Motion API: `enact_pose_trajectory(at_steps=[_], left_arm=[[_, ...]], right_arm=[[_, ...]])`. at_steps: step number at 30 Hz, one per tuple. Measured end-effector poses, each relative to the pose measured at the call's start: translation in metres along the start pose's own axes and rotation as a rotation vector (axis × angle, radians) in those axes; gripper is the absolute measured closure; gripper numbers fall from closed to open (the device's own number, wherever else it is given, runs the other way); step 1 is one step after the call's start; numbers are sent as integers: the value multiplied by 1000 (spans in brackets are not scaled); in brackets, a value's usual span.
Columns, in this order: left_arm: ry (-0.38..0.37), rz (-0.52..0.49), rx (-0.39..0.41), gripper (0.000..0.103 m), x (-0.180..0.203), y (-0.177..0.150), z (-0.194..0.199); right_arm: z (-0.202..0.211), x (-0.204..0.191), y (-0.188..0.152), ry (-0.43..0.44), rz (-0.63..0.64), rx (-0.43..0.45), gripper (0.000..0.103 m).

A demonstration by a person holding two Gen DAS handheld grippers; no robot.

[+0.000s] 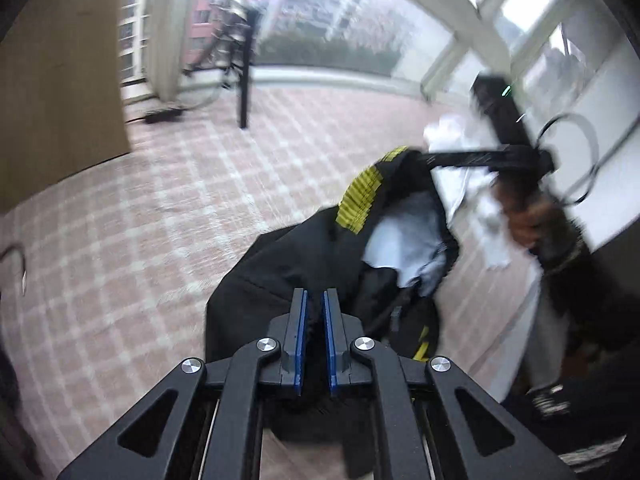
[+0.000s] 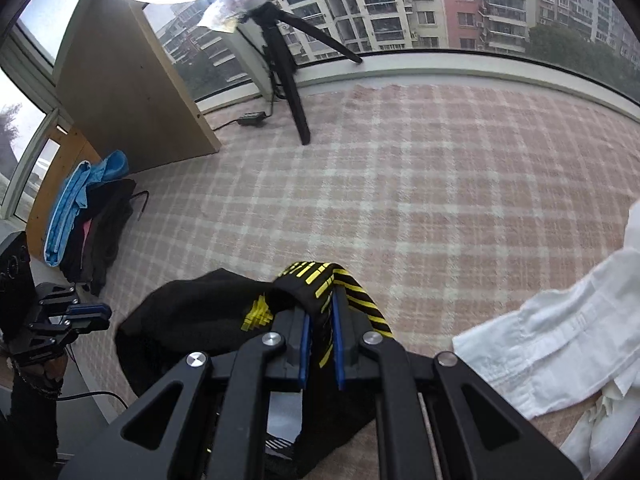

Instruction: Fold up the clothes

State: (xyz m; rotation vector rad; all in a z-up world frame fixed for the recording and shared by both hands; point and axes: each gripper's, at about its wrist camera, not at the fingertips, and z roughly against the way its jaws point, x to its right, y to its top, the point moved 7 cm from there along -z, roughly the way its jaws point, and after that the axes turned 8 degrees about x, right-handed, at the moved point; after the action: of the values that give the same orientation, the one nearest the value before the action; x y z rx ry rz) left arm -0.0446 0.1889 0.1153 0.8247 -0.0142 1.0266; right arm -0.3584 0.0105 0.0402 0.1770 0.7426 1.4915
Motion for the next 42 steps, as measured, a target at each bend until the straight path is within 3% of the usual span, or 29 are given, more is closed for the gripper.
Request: enact_pose_trajectory(at_steps=[1, 3, 5, 7, 8, 11, 18, 23, 34, 37, 42], left_arm=[[8, 30, 26, 96, -7, -1, 15], [96, 48, 45, 99, -26, -7, 34], [138, 68, 29, 99, -39, -16, 39], [168, 50, 8, 92, -36, -22, 39], [176, 27, 1, 83, -29, -25, 38], [121, -44, -14, 65, -1, -27, 24], [-66, -177, -120, 64, 59, -23, -51], [-138, -283, -184, 64, 96, -13, -87], [-193, -391, -376, 64, 104, -31, -135], [-145, -421, -345, 63, 99, -29, -126], [-164, -382, -297, 50, 94, -10, -124]], right_arm=[[-7, -15, 8, 15, 27, 6, 92], [-26, -47, 24, 29, 100, 12, 92], [-46, -65, 36, -9, 153, 13, 92], [-58, -71, 45, -33, 162, 7, 92], [-59, -70, 48, -50, 160, 9, 93], [-49, -55, 47, -106, 171, 24, 94], [-25, 14, 37, -142, 47, 12, 94], [-18, 30, 26, -124, 27, 3, 94], [-8, 17, 28, -99, 52, 38, 94], [-4, 16, 29, -77, 41, 35, 94], [0, 4, 26, -66, 61, 35, 94]])
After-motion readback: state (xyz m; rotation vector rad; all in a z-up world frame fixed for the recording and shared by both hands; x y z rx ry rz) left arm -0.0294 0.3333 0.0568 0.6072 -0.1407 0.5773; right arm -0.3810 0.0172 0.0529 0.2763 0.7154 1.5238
